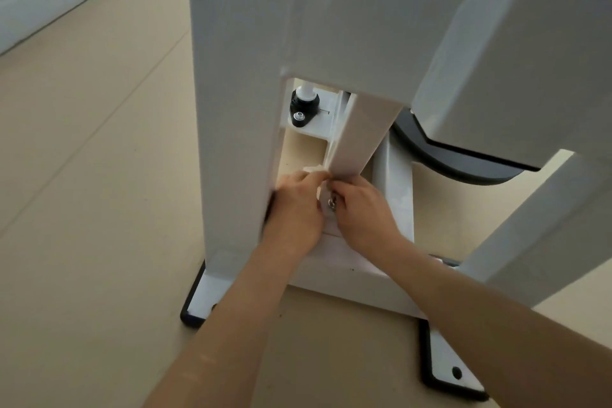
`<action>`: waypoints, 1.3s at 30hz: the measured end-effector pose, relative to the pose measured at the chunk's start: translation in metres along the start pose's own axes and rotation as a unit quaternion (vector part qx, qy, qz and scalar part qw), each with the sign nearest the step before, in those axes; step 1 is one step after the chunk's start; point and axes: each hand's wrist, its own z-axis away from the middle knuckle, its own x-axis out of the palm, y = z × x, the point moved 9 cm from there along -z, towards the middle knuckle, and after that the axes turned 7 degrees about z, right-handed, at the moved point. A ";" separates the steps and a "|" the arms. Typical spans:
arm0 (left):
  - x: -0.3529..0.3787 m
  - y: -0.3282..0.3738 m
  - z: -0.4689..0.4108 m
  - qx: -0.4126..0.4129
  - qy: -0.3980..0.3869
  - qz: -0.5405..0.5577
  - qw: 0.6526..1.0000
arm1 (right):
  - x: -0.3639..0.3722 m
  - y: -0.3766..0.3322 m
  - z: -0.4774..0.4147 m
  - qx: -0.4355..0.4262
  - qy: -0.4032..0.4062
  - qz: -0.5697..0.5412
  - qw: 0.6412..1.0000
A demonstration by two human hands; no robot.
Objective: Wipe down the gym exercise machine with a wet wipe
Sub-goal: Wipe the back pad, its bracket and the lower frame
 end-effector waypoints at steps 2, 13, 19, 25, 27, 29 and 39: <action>-0.002 0.007 0.009 0.022 0.004 -0.026 0.999 | 0.002 0.001 -0.010 -0.007 -0.030 0.026 0.999; 0.032 0.005 0.015 0.063 -0.065 -0.152 0.984 | -0.007 0.013 0.010 0.072 0.028 0.070 0.995; 0.040 0.017 0.050 0.151 -0.090 -0.173 0.969 | -0.004 -0.006 0.046 0.052 -0.014 0.084 0.995; 0.014 0.006 0.075 0.090 -0.021 -0.226 0.970 | 0.003 -0.015 0.056 -0.011 0.036 -0.011 0.999; 0.012 0.000 0.069 0.061 -0.034 -0.254 0.965 | 0.010 -0.025 0.054 -0.045 0.036 -0.026 0.998; 0.013 -0.005 0.068 0.059 -0.054 -0.253 0.964 | 0.015 -0.029 0.059 -0.086 0.019 -0.020 0.996; 0.067 0.042 0.093 0.127 -0.185 -0.233 0.946 | -0.021 0.037 0.083 -0.081 0.037 0.027 0.996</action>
